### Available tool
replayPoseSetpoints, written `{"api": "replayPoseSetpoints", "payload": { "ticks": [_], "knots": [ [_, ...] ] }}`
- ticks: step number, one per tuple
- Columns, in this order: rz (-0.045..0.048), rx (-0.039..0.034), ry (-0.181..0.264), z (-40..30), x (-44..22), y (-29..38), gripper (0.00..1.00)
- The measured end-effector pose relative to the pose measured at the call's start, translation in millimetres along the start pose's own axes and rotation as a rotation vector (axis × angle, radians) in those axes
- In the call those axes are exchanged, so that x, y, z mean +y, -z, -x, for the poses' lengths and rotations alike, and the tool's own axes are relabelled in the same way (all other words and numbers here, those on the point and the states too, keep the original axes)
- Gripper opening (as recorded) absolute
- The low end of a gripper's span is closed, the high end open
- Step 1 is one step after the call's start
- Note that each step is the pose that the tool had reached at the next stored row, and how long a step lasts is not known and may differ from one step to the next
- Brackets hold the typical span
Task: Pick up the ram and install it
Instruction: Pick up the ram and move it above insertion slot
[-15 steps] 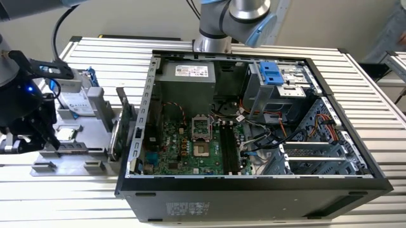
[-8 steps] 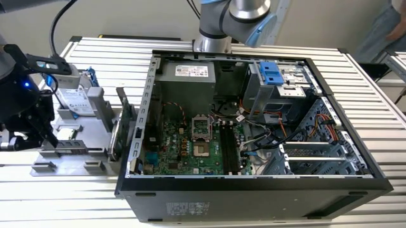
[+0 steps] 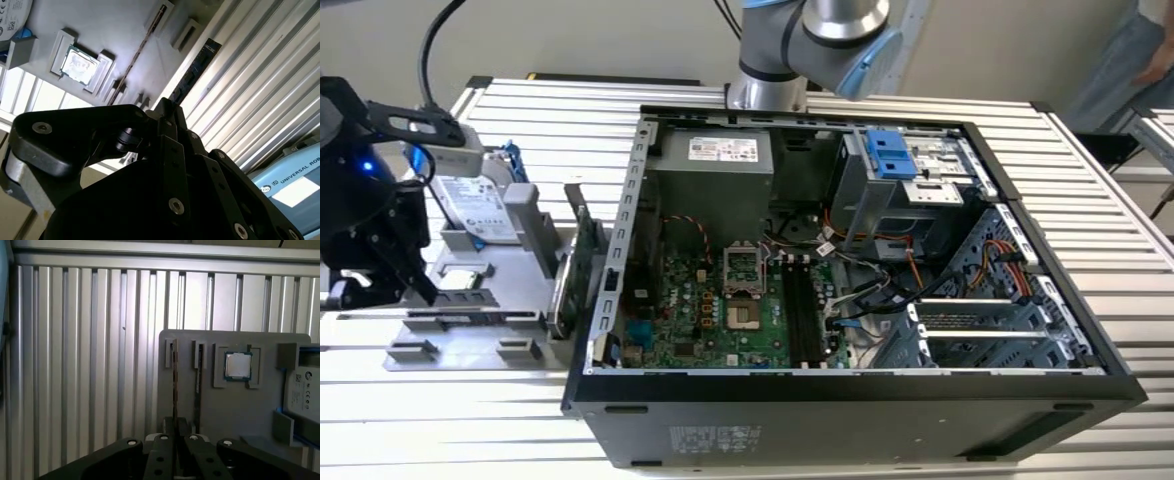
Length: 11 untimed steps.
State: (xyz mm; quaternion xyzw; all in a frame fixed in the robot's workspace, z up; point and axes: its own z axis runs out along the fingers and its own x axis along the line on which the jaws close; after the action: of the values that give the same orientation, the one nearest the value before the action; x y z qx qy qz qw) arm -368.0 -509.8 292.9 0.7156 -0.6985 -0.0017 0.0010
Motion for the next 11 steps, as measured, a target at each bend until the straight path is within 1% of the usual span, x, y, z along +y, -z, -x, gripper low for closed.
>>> {"api": "replayPoseSetpoints", "payload": {
  "ticks": [11],
  "knots": [
    [0.0,0.0001,0.0,0.0,0.1,12.9,0.0]
  ]
}}
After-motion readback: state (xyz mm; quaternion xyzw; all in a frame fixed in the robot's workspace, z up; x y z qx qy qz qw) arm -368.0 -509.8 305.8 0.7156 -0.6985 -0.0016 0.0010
